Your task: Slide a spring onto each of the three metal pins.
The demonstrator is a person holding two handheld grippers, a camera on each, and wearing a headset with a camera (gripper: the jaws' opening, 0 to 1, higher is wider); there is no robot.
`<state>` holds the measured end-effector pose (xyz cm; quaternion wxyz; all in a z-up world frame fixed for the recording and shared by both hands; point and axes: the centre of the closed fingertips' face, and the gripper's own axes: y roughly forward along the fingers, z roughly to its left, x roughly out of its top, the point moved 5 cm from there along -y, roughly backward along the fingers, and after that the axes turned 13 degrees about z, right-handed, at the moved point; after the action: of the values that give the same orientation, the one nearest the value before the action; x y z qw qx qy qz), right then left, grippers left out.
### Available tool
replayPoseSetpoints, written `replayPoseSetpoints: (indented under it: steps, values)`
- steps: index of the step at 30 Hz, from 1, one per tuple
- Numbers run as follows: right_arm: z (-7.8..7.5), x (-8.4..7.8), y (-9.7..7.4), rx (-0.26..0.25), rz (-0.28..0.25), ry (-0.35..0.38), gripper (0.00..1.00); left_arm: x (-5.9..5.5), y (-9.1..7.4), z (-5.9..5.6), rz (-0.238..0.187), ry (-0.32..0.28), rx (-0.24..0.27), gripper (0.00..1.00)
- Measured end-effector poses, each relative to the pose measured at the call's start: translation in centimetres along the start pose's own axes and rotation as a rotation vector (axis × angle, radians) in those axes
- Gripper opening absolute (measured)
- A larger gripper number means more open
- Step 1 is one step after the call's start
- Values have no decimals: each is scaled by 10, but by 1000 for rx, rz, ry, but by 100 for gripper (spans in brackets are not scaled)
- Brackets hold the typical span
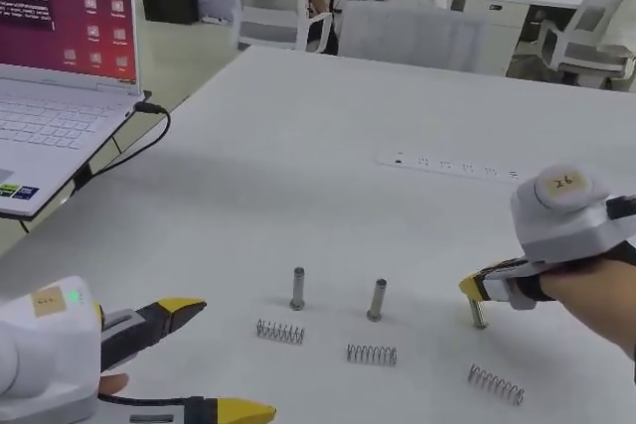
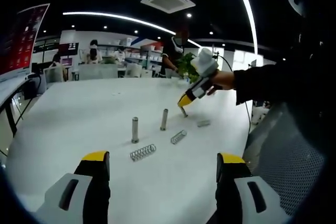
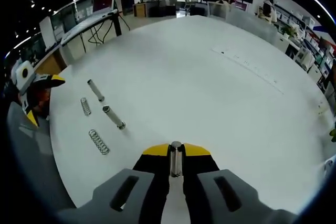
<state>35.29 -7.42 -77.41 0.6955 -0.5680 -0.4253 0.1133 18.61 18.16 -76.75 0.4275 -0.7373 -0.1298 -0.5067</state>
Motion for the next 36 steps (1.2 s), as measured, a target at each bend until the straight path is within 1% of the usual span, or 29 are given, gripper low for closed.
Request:
replayPoseSetpoints:
  steps: [7, 12, 22, 24, 36]
  values:
    - [-1, -1, -1, 2, -15, 5, 6, 1, -1, 0, -1, 8, -2, 80]
    - [1, -4, -3, 15, -28, 17, 6, 3, 0, -1, -2, 15, -8, 80]
    - [6, -9, -5, 24, -40, 13, 6, 4, 1, -3, -1, 25, -15, 80]
    - [7, -10, -6, 32, -42, 12, 6, 4, 1, -3, 0, 27, -16, 80]
    - [11, -11, -6, 38, -44, -19, 6, 3, 1, -4, 1, 24, -14, 79]
